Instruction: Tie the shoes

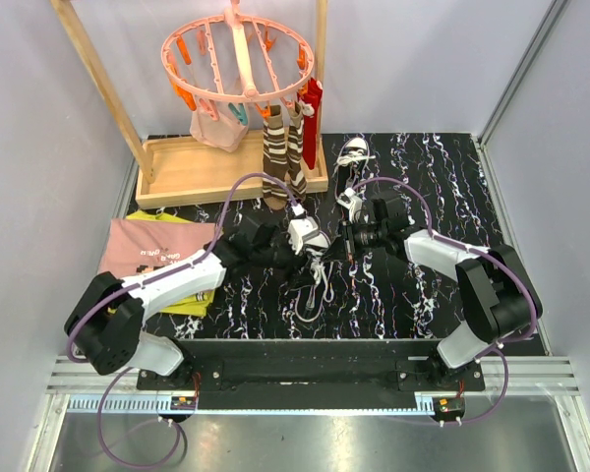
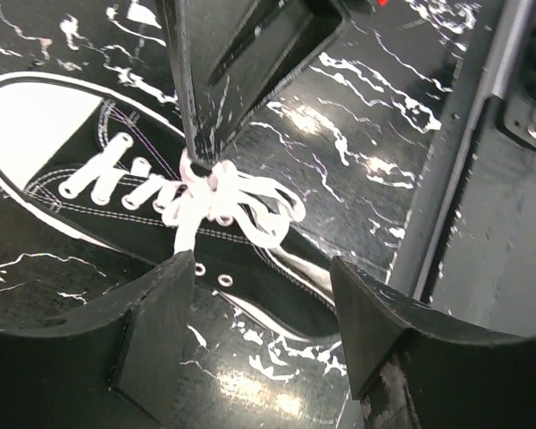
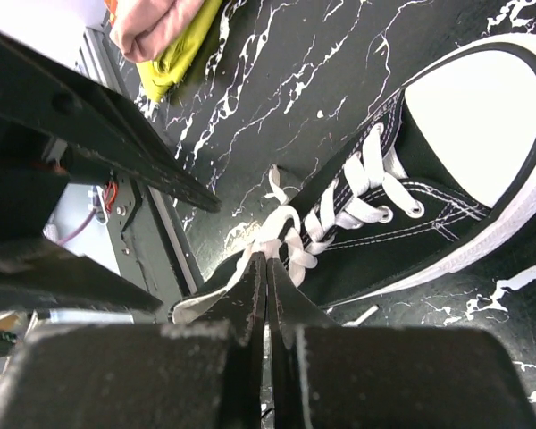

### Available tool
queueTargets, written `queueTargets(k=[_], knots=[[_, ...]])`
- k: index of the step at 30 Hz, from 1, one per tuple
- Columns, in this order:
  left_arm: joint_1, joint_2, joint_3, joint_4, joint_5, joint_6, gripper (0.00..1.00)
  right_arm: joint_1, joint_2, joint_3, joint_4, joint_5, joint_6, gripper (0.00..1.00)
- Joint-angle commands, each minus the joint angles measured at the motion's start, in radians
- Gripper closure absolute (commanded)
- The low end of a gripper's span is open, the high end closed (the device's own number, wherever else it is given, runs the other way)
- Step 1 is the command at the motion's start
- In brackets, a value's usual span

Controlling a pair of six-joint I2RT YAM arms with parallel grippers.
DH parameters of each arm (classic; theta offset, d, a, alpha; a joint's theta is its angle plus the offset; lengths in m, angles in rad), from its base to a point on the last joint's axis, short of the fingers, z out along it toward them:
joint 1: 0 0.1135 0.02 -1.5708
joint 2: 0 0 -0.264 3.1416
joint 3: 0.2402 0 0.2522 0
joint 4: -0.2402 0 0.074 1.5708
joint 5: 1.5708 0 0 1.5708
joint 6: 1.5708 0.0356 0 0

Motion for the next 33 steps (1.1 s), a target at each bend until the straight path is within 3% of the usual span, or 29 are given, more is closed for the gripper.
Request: queueTargets(k=[1, 13, 25, 31, 33], knots=[[-0.036, 0.039, 0.048, 0.076, -0.143, -0.076, 0.35, 0.004, -0.030, -0.004, 0.061, 0.010, 0.039, 1.00], [-0.094, 0.134, 0.122, 0.059, -0.227, -0.145, 0.38, 0.006, -0.035, -0.013, 0.071, 0.006, 0.035, 1.00], [-0.105, 0.144, 0.124, 0.005, -0.256, -0.143, 0.66, 0.006, -0.040, -0.012, 0.074, 0.006, 0.030, 1.00], [-0.064, 0.006, 0.038, 0.033, -0.207, -0.117, 0.48, 0.004, -0.037, -0.006, 0.075, 0.009, 0.035, 1.00], [-0.064, -0.052, 0.007, 0.028, -0.148, -0.024, 0.41, 0.004, -0.031, -0.004, 0.074, 0.006, 0.035, 1.00]])
